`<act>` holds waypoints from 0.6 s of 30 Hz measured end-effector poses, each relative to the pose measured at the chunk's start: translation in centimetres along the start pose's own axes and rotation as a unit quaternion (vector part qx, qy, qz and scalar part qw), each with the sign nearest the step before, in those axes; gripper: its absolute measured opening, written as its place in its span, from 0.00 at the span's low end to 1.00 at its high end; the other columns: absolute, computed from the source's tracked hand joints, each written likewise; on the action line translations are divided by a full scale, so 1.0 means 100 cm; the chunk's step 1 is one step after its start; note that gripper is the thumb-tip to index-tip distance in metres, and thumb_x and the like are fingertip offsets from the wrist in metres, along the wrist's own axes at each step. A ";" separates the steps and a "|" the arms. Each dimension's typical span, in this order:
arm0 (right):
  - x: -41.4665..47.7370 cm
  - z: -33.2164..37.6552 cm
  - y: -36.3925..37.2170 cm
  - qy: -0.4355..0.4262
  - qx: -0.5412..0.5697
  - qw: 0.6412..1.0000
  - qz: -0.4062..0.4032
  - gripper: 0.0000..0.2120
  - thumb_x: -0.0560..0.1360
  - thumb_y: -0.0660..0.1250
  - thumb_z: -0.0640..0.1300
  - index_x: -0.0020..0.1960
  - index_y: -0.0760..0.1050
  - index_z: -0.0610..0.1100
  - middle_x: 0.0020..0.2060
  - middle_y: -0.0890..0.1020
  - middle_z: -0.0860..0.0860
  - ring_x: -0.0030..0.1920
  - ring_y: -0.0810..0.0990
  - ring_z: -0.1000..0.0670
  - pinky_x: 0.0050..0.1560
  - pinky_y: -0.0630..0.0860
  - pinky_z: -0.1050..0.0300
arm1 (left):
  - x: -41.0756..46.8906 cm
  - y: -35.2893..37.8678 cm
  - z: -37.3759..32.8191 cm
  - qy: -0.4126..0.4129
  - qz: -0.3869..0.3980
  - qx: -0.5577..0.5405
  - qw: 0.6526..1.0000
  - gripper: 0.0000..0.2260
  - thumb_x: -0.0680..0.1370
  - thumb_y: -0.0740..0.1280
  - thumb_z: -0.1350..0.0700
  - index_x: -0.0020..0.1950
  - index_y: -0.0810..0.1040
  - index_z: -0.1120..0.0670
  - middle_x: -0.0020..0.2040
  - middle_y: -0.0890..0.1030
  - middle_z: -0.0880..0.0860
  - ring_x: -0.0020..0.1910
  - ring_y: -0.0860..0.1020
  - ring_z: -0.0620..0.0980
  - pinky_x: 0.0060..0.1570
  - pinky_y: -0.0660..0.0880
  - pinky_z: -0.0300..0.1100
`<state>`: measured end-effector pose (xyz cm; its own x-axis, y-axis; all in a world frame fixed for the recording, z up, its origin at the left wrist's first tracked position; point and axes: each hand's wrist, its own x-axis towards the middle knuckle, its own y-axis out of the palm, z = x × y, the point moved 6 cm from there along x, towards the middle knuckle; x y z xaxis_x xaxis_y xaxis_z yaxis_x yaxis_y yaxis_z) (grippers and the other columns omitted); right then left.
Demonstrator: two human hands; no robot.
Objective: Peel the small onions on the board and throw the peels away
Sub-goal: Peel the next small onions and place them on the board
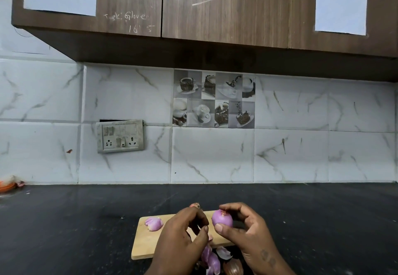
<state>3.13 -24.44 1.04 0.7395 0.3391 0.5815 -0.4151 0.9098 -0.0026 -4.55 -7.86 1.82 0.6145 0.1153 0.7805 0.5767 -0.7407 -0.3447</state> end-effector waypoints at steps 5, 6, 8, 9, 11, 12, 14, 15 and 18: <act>0.001 0.000 0.007 -0.009 -0.018 1.000 0.009 0.21 0.64 0.82 0.45 0.56 0.86 0.48 0.53 0.86 0.45 0.52 0.87 0.46 0.53 0.83 0.49 | 0.001 -0.005 -0.006 0.018 -0.026 0.001 0.999 0.13 0.77 0.74 0.55 0.56 0.80 0.38 0.49 0.81 0.43 0.43 0.79 0.47 0.32 0.71 0.35; 0.001 0.000 0.009 -0.007 -0.016 1.000 0.016 0.23 0.63 0.83 0.46 0.58 0.85 0.48 0.54 0.85 0.45 0.54 0.87 0.43 0.56 0.83 0.42 | 0.001 -0.005 -0.005 0.022 -0.024 -0.004 0.999 0.16 0.77 0.74 0.56 0.59 0.80 0.37 0.49 0.81 0.43 0.42 0.79 0.48 0.33 0.71 0.33; 0.001 -0.001 0.012 0.001 -0.004 1.000 0.031 0.25 0.62 0.83 0.41 0.59 0.85 0.48 0.54 0.85 0.44 0.54 0.86 0.40 0.57 0.81 0.33 | 0.002 -0.003 -0.005 0.028 -0.009 -0.010 1.000 0.21 0.77 0.74 0.59 0.62 0.80 0.35 0.51 0.80 0.43 0.43 0.79 0.47 0.35 0.70 0.31; 0.001 -0.002 0.012 0.007 0.008 0.999 0.037 0.26 0.61 0.83 0.38 0.58 0.85 0.48 0.54 0.85 0.42 0.52 0.86 0.39 0.56 0.81 0.32 | 0.002 -0.002 -0.005 0.031 0.001 -0.011 0.999 0.22 0.77 0.74 0.60 0.62 0.81 0.35 0.51 0.81 0.42 0.45 0.80 0.45 0.38 0.71 0.30; 0.000 -0.002 0.013 0.016 0.025 0.999 0.041 0.26 0.59 0.84 0.35 0.55 0.84 0.47 0.53 0.86 0.39 0.50 0.87 0.38 0.54 0.82 0.32 | 0.005 0.000 -0.004 0.039 0.009 -0.016 0.999 0.21 0.75 0.76 0.62 0.58 0.84 0.36 0.51 0.83 0.41 0.49 0.82 0.43 0.44 0.72 0.29; 0.001 -0.003 0.012 0.020 0.025 0.999 0.040 0.26 0.58 0.84 0.35 0.53 0.84 0.47 0.52 0.86 0.38 0.49 0.87 0.38 0.52 0.83 0.35 | 0.006 0.000 -0.002 0.035 0.005 -0.023 0.999 0.20 0.74 0.77 0.62 0.55 0.85 0.37 0.50 0.84 0.41 0.49 0.83 0.43 0.44 0.74 0.30; 0.001 -0.004 0.011 0.024 0.020 0.999 0.039 0.26 0.56 0.85 0.36 0.51 0.84 0.46 0.50 0.85 0.37 0.46 0.86 0.40 0.49 0.85 0.42 | 0.008 -0.002 0.003 0.014 -0.004 -0.038 0.999 0.18 0.72 0.79 0.62 0.51 0.87 0.38 0.47 0.86 0.40 0.49 0.84 0.43 0.41 0.77 0.32; 0.001 -0.005 0.011 0.025 0.017 0.999 0.039 0.26 0.55 0.85 0.37 0.52 0.84 0.46 0.50 0.85 0.37 0.46 0.86 0.41 0.48 0.84 0.45 | 0.008 -0.002 0.005 0.005 -0.008 -0.043 0.999 0.18 0.72 0.79 0.63 0.50 0.87 0.38 0.46 0.86 0.39 0.48 0.85 0.43 0.41 0.79 0.35; 0.002 -0.003 0.010 0.006 -0.002 0.999 0.042 0.26 0.57 0.85 0.39 0.54 0.85 0.47 0.52 0.86 0.39 0.52 0.87 0.41 0.51 0.84 0.48 | 0.008 -0.003 0.012 -0.029 -0.014 -0.061 0.998 0.20 0.71 0.80 0.64 0.45 0.87 0.36 0.42 0.86 0.40 0.44 0.85 0.42 0.40 0.82 0.42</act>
<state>3.01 -23.40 0.88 0.7085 0.4162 0.5699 -0.4731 0.8794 -0.0540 -3.60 -6.76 1.95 0.6308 0.1724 0.7566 0.5271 -0.8108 -0.2547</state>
